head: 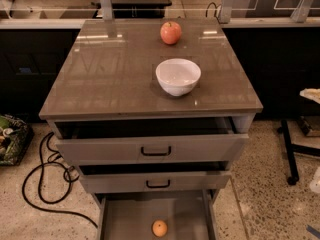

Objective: Pick orange from bottom drawer and place on counter

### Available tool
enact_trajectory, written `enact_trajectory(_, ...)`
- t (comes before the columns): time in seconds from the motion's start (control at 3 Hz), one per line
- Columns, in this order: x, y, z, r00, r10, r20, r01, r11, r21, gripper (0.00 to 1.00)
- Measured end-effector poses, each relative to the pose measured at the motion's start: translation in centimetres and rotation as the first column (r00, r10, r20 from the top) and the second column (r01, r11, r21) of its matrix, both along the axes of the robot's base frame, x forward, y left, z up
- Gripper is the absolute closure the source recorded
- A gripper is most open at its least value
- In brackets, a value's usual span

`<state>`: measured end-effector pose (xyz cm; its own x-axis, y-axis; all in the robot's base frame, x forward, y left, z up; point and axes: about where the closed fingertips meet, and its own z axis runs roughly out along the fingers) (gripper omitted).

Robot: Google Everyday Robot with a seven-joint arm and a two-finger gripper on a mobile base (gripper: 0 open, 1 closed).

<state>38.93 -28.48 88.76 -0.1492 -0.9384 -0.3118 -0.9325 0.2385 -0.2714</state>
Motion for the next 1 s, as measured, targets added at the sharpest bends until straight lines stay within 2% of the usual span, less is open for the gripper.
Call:
enact_trajectory(0.33,-0.5,-0.7,-2.0,0.9990,-0.023,-0.039,0.022,0.999,-0.028,0.00)
enact_trajectory(0.67,-1.4,-1.2,-4.5,0.9966,-0.044,-0.070,0.044,0.999,-0.003,0.00)
enact_trajectory(1.0,-2.7,-0.3,-8.3,0.9933,-0.038,-0.109,0.047,0.996,0.080,0.00)
